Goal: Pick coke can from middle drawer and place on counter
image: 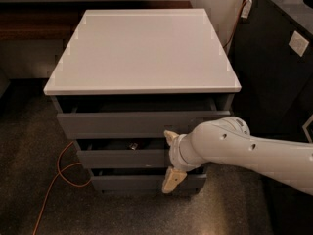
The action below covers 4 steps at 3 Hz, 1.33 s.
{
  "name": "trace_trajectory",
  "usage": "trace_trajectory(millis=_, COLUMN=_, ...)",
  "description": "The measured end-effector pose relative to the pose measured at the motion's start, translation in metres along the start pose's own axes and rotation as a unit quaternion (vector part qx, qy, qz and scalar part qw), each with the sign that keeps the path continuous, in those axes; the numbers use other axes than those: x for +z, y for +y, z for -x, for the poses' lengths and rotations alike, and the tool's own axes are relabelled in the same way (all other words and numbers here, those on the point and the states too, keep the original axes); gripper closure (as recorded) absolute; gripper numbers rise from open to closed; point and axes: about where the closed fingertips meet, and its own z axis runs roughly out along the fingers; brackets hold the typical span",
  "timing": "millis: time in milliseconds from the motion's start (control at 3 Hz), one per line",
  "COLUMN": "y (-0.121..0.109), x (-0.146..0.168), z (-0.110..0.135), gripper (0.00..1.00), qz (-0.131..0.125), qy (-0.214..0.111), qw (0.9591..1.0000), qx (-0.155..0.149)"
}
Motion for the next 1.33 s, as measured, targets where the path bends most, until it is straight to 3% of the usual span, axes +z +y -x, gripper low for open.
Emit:
trace_trajectory(millis=333, y=-0.01, x=0.065, z=-0.011, gripper=0.0, qz=0.011, qy=-0.028, qw=0.9994, qx=0.016)
trace_trajectory(millis=667, y=-0.01, x=0.075, z=-0.012, gripper=0.0, qz=0.012, qy=-0.032, qw=0.9992, qx=0.021)
trace_trajectory(millis=1333, y=-0.002, x=0.125, z=-0.021, gripper=0.0, qz=0.022, qy=-0.048, qw=0.9982, qx=0.029)
